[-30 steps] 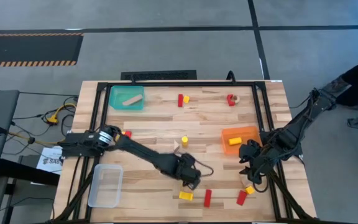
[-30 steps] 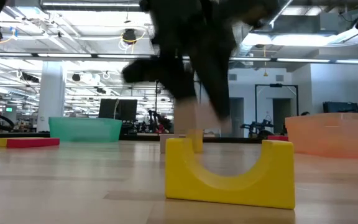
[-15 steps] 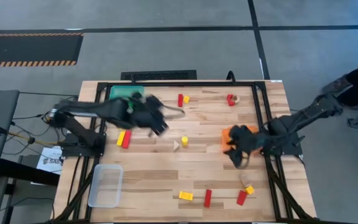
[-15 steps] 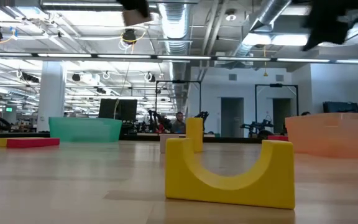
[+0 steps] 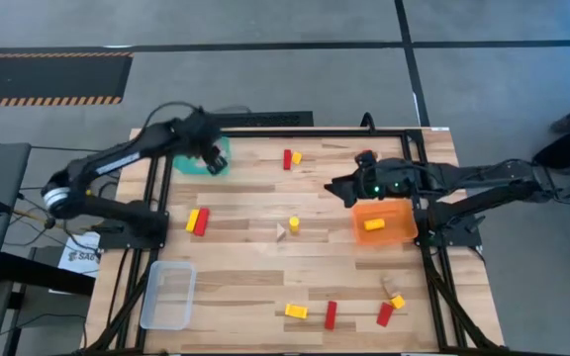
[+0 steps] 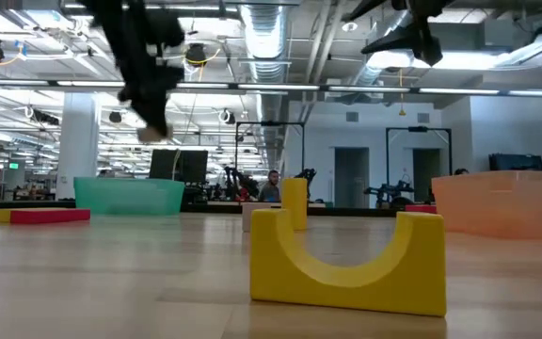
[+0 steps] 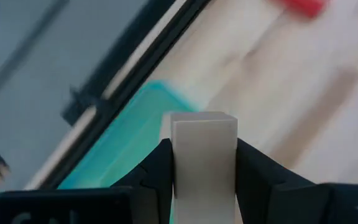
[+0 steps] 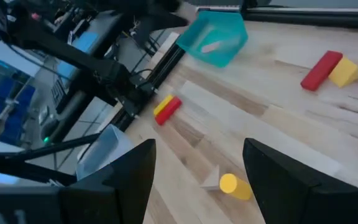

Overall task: Sort & place blocks by color
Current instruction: Put the light brown block into the blue bin

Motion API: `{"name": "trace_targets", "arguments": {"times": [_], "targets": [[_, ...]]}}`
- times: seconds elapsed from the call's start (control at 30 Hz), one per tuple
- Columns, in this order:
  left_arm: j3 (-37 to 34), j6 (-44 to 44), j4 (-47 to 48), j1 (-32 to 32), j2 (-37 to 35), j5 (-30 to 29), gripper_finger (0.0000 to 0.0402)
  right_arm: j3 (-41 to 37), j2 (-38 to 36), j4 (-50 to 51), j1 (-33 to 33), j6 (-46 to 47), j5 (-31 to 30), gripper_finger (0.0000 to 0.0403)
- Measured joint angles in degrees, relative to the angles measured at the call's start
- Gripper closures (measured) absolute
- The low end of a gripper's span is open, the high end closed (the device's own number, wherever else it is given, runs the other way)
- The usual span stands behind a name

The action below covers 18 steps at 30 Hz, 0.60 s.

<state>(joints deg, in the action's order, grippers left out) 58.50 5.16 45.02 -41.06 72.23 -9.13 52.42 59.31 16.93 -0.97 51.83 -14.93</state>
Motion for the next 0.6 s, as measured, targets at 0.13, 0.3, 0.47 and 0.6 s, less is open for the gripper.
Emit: {"name": "trace_targets", "arguments": {"times": [0.13, 0.3, 0.47, 0.6], "targets": [[0.29, 3.66, 0.88, -10.56, 7.37, -0.54, 0.0303, 0.00, 0.02, 0.39, -0.60, 1.26, -0.01, 0.0139], [4.37, 4.73, 0.48, -17.01, 15.17, -0.54, 0.0303, 0.00, 0.02, 1.06, -1.64, 0.41, 0.01, 0.0139], [8.15, 3.96, 4.10, -18.14, 20.91, -0.50, 0.0303, 0.00, 0.04, 2.02, -1.68, -4.94, 0.01, 0.0139], [8.49, 2.64, 5.02, -17.37, 22.54, -0.69, 0.0274, 0.00, 0.04, 4.39, -1.03, -8.82, 0.10, 0.0139]]}}
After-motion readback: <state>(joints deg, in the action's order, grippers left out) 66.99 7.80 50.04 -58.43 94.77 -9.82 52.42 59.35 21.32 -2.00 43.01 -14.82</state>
